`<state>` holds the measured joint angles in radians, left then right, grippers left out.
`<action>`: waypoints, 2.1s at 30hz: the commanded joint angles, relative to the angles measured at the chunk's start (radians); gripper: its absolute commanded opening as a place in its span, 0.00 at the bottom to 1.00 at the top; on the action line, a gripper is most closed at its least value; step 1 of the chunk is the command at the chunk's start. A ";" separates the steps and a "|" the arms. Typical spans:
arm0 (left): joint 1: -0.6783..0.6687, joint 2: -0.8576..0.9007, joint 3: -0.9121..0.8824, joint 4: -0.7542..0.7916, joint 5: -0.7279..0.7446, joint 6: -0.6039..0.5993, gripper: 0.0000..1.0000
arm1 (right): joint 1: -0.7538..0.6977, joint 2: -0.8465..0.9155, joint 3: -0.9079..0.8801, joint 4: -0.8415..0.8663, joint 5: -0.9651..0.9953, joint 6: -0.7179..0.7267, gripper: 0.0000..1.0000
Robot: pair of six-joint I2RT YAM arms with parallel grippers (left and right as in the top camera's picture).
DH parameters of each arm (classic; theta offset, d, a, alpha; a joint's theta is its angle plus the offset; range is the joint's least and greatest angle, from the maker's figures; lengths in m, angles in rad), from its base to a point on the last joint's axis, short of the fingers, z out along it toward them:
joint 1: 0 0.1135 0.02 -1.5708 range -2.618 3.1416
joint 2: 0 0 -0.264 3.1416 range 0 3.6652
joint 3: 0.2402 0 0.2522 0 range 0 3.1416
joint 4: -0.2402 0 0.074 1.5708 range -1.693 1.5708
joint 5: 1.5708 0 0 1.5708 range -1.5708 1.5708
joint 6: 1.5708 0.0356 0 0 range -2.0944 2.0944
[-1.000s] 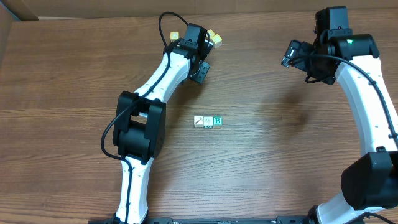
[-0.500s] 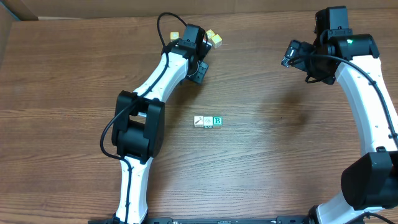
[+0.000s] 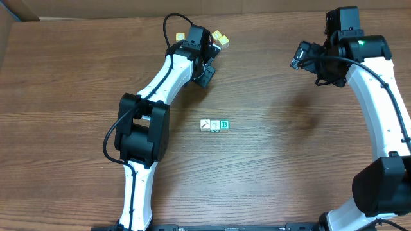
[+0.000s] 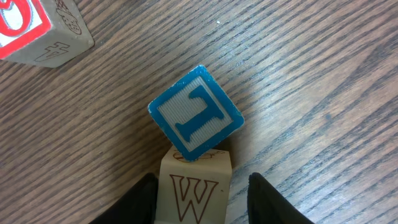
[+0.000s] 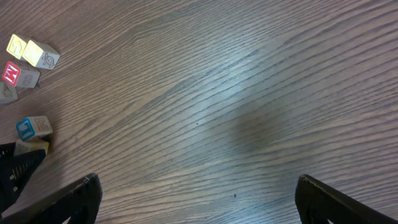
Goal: Flip 4 blocks
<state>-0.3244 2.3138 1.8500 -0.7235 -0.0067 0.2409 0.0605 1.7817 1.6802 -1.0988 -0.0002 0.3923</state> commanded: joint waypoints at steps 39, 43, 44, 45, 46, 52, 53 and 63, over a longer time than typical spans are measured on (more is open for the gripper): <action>0.005 -0.151 0.018 -0.085 0.023 -0.097 0.32 | 0.000 -0.012 0.002 0.005 -0.001 0.005 1.00; 0.005 -0.152 0.017 -0.088 0.029 -0.100 0.45 | 0.000 -0.012 0.002 0.005 -0.001 0.005 1.00; 0.005 -0.145 0.017 -0.089 0.031 -0.100 0.54 | 0.000 -0.012 0.002 0.005 -0.001 0.005 1.00; 0.005 -0.138 0.017 -0.090 0.031 -0.100 0.58 | 0.000 -0.012 0.002 0.005 -0.001 0.005 1.00; 0.004 -0.128 0.017 -0.089 0.031 -0.100 0.60 | 0.000 -0.012 0.002 0.005 -0.001 0.005 1.00; 0.004 -0.040 0.014 -0.057 0.032 -0.099 0.61 | 0.000 -0.012 0.002 0.005 -0.001 0.005 1.00; 0.005 -0.027 0.014 -0.051 0.032 -0.099 0.61 | 0.000 -0.012 0.002 0.005 -0.001 0.005 1.00; 0.004 0.031 0.013 -0.010 0.034 -0.100 0.45 | 0.000 -0.012 0.002 0.005 -0.001 0.005 1.00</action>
<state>-0.3244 2.3405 1.8484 -0.7353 0.0208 0.1520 0.0605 1.7817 1.6802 -1.0996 -0.0002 0.3923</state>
